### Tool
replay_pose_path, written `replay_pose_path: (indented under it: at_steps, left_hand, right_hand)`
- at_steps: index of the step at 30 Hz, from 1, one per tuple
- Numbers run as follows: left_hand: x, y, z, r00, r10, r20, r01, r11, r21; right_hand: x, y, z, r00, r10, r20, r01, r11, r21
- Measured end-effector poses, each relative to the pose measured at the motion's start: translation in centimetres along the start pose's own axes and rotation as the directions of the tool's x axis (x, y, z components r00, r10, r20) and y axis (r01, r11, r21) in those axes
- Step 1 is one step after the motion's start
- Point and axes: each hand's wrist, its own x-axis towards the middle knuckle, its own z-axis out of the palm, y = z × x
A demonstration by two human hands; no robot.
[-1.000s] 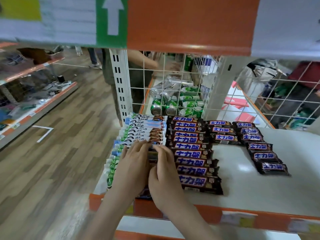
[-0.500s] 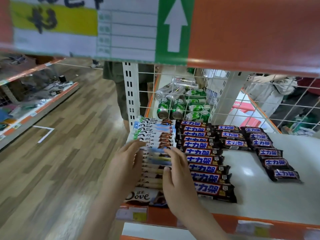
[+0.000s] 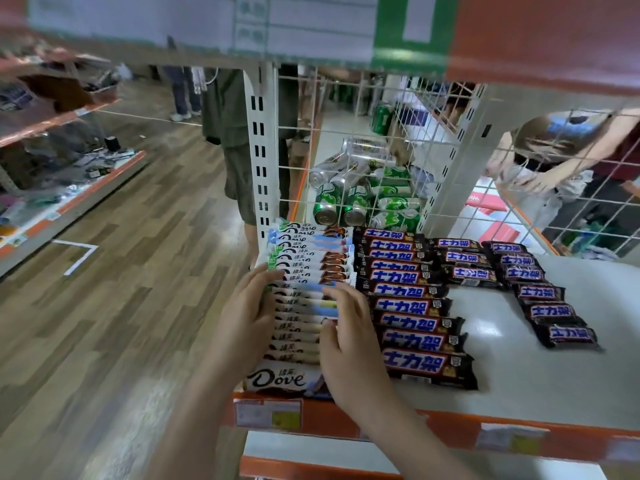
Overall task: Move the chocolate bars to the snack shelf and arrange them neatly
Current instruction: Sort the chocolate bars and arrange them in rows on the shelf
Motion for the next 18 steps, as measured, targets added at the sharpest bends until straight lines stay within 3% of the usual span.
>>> replay_pose_path:
  at_steps: [6,10,18]
  left_hand:
    - [2.2,0.6,-1.0,0.997,-0.040,0.059,0.042,0.999,-0.032]
    - [3.2,1.1,-0.9,0.987,-0.127,0.100,0.138,0.984,-0.109]
    - [3.2,0.3,0.2,0.985,-0.143,0.091,0.147,0.988,-0.040]
  right_hand:
    - [1.7,0.4,-1.4,0.999,0.031,-0.015,-0.030,0.998,0.048]
    - [3.6,0.3,-1.6,0.999,0.032,-0.019,-0.033,0.998,-0.045]
    - [3.9,0.7,-0.5,0.998,0.068,0.010,-0.067,0.996,-0.059]
